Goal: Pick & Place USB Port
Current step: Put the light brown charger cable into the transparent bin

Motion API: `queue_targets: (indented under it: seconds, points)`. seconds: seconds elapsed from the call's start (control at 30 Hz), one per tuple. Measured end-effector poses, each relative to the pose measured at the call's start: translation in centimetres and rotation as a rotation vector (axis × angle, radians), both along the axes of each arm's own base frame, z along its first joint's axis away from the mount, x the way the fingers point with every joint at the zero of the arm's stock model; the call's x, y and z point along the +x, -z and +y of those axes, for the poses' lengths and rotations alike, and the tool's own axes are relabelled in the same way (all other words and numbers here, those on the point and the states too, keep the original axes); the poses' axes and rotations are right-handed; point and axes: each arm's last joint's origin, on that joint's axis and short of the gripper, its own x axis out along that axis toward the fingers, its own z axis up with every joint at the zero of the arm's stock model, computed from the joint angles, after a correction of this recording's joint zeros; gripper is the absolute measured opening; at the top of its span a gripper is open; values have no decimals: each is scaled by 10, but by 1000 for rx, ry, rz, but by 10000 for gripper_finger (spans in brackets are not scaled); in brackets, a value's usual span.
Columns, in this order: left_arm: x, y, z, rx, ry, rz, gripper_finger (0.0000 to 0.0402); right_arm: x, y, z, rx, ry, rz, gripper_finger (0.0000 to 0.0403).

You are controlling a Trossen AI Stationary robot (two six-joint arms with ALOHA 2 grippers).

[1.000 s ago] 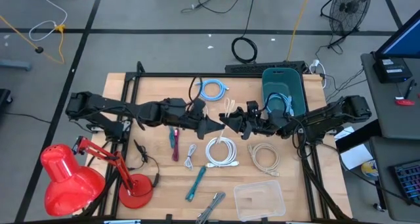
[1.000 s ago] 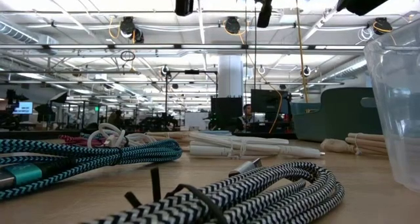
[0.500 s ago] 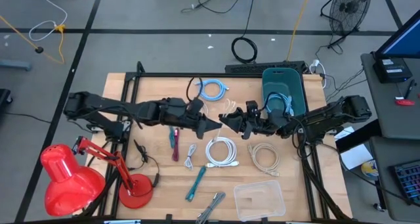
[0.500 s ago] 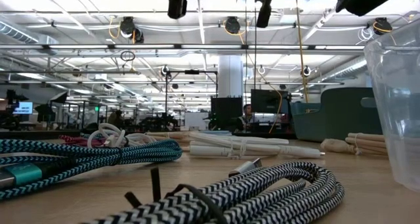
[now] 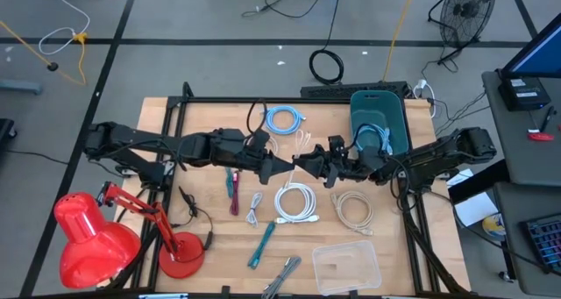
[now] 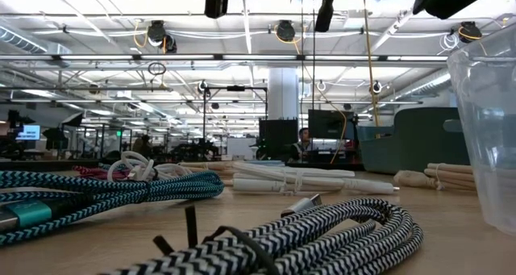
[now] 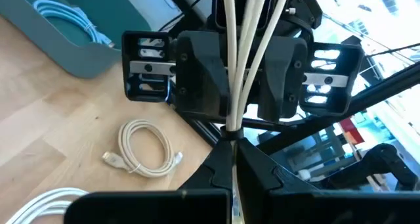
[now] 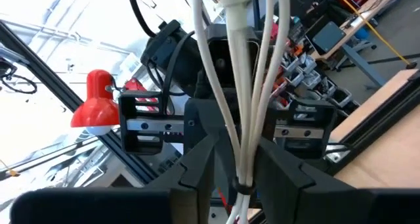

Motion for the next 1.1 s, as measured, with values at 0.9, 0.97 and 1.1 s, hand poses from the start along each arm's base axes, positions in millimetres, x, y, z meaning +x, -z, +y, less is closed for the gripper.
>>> queue_targets:
  seconds: [0.9,0.97,1.1]
  points:
    - [-8,-9,-2,-36,178,-25,95,1,1,0,-4,-6,16,10]
    - [-13,-14,-2,-26,186,-42,109,0,0,0,-2,-2,12,16]
    - [-29,-32,-1,21,206,-111,124,1,4,0,-7,-3,41,18]
